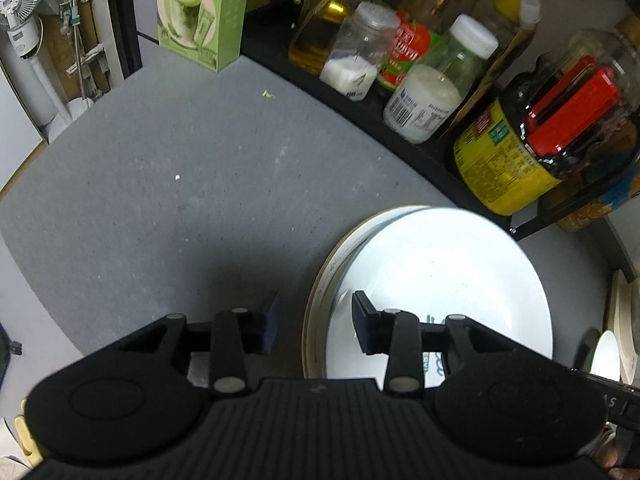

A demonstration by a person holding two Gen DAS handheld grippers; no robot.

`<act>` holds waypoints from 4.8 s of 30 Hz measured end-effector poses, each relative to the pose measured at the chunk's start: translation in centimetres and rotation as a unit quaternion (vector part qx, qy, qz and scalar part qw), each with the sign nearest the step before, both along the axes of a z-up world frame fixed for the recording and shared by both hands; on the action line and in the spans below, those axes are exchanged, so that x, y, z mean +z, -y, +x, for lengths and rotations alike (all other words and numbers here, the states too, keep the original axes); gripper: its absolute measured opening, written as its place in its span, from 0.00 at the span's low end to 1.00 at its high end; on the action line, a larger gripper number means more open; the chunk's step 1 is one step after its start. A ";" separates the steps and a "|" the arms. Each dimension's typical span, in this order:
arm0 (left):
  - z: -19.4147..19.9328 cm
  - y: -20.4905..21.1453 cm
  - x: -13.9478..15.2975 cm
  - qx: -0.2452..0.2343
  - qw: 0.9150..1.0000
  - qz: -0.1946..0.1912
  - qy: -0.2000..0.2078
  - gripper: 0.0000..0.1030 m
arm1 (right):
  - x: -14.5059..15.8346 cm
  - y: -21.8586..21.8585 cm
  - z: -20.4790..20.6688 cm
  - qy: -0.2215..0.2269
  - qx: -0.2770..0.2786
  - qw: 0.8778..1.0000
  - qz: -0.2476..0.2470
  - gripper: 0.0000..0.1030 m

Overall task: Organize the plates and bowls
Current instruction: 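Lower the 'Sweet' plate onto the flower-pattern plate with both grippers, then open both grippers and move them to the 'BAKERY' white plate, then grasp the rim of the 'BAKERY' plate with both grippers, then carry the 'BAKERY' plate with both grippers onto the 'Sweet' plate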

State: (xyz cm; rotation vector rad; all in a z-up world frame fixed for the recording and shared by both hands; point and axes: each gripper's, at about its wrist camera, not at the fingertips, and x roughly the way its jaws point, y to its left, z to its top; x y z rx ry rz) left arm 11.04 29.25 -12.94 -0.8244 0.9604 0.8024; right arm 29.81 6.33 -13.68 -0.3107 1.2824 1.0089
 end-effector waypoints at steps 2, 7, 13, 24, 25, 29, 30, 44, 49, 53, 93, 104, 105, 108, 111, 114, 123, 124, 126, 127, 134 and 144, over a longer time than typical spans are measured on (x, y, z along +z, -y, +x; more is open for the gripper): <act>-0.1 0.1 -0.3 0.002 1.000 0.005 -0.006 0.36 | -0.1 -0.1 0.0 -0.001 0.001 1.000 -0.001 0.09; -0.4 0.0 -0.7 0.003 1.000 -0.006 0.011 0.26 | -0.5 -0.3 0.1 -0.005 0.002 1.000 -0.005 0.10; 0.1 0.2 -0.4 0.002 1.000 0.009 0.013 0.13 | -0.8 -0.5 0.0 -0.015 -0.001 1.000 -0.005 0.15; 1.9 1.0 1.2 -0.018 0.999 0.027 -0.034 0.22 | 3.1 2.1 1.2 -0.020 -0.023 0.998 0.055 0.40; 2.1 1.2 1.4 -0.019 0.999 0.031 -0.037 0.25 | 3.4 2.4 1.3 -0.019 -0.026 0.998 0.058 0.44; 3.6 2.3 2.8 -0.040 0.998 0.044 -0.026 0.39 | 4.3 3.7 1.8 -0.014 -0.040 0.997 0.069 0.50; 4.0 2.6 3.1 -0.045 0.998 0.046 -0.026 0.46 | 4.5 4.2 2.0 -0.013 -0.044 0.996 0.072 0.52; 10.7 9.4 5.6 -0.148 0.987 0.058 -0.006 0.63 | 7.7 10.7 4.9 0.021 -0.115 0.986 0.116 0.84; 13.1 11.7 5.8 -0.181 0.982 0.053 0.008 0.63 | 8.3 13.3 6.0 0.034 -0.145 0.983 0.112 0.86; 14.8 13.1 5.7 -0.205 0.977 0.051 0.008 0.63 | 8.4 15.4 6.8 0.039 -0.173 0.978 0.112 0.86; 30.0 21.7 -2.3 -0.406 0.913 -0.042 -0.006 0.53 | -0.2 29.0 10.9 -0.035 -0.431 0.901 0.038 0.41; 31.3 22.0 -4.8 -0.402 0.912 -0.074 -0.017 0.27 | -3.0 28.9 11.9 -0.061 -0.436 0.898 0.020 0.21; 31.3 21.9 -4.9 -0.401 0.913 -0.077 -0.015 0.25 | -3.0 28.9 12.0 -0.061 -0.434 0.899 0.020 0.20; 31.2 22.0 -5.1 -0.396 0.915 -0.080 -0.011 0.21 | -3.3 28.9 12.1 -0.064 -0.432 0.900 0.022 0.20; 31.1 22.0 -5.2 -0.393 0.915 -0.084 -0.004 0.17 | -3.7 28.7 12.4 -0.067 -0.429 0.901 0.024 0.18; 31.1 22.0 -5.4 -0.387 0.917 -0.095 0.000 0.13 | -4.1 28.2 12.5 -0.072 -0.419 0.905 0.029 0.13; 30.5 21.5 -3.3 -0.388 0.918 -0.084 0.024 0.09 | -1.9 27.6 12.2 -0.041 -0.393 0.918 0.045 0.11; 30.4 21.4 -3.0 -0.387 0.918 -0.086 0.027 0.09 | -1.6 27.6 12.3 -0.038 -0.393 0.918 0.045 0.11; 30.4 21.6 -2.5 -0.385 0.919 -0.081 0.029 0.09 | -1.1 27.5 12.3 -0.034 -0.388 0.920 0.044 0.12; 30.4 21.7 -2.2 -0.386 0.919 -0.075 0.031 0.09 | -0.9 27.4 12.2 -0.030 -0.384 0.922 0.045 0.12; 29.2 21.4 -0.1 -0.382 0.921 -0.066 0.053 0.09 | 1.0 27.3 11.7 -0.008 -0.372 0.926 0.059 0.12; 26.0 20.6 3.3 -0.357 0.929 -0.050 0.080 0.09 | 4.5 26.0 10.2 0.028 -0.327 0.941 0.083 0.13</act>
